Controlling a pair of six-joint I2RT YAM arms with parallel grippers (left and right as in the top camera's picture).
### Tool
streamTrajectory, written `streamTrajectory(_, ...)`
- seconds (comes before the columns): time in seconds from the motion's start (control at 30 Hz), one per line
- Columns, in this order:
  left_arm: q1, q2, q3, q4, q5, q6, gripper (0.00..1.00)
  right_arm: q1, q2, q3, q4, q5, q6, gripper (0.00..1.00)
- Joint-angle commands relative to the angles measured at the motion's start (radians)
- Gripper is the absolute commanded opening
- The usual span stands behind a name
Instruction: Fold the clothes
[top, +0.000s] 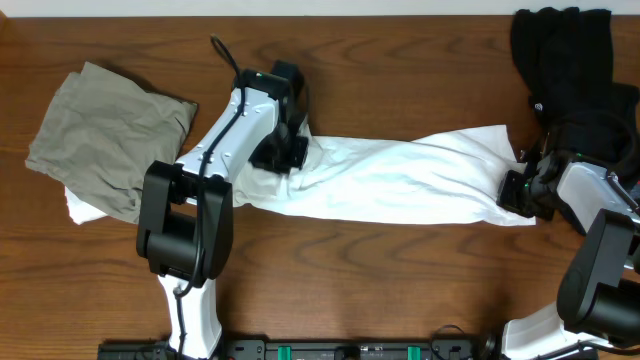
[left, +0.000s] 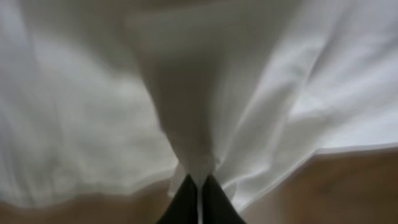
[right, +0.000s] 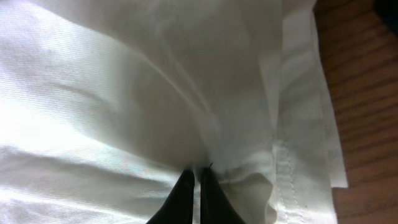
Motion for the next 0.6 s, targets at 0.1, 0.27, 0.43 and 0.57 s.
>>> streamTrajectory(0.1, -0.008, -0.012, -0.016, -0.139, 0.139, -0.297, 0.06, 0.005, 0.005, -0.009, -0.002, 0.004, 0.012, 0.06)
streamTrajectory(0.27, -0.04, -0.012, -0.016, -0.142, 0.191, -0.296, 0.06, 0.005, 0.005, -0.009, -0.004, 0.004, 0.012, 0.06)
streamTrajectory(0.43, -0.102, -0.012, -0.016, -0.163, 0.269, -0.297, 0.06, 0.005, 0.005, -0.009, -0.003, 0.004, 0.012, 0.05)
streamTrajectory(0.57, -0.169, -0.012, -0.016, -0.158, 0.286, -0.316, 0.06, 0.005, 0.005, -0.009, -0.003, 0.005, 0.013, 0.06)
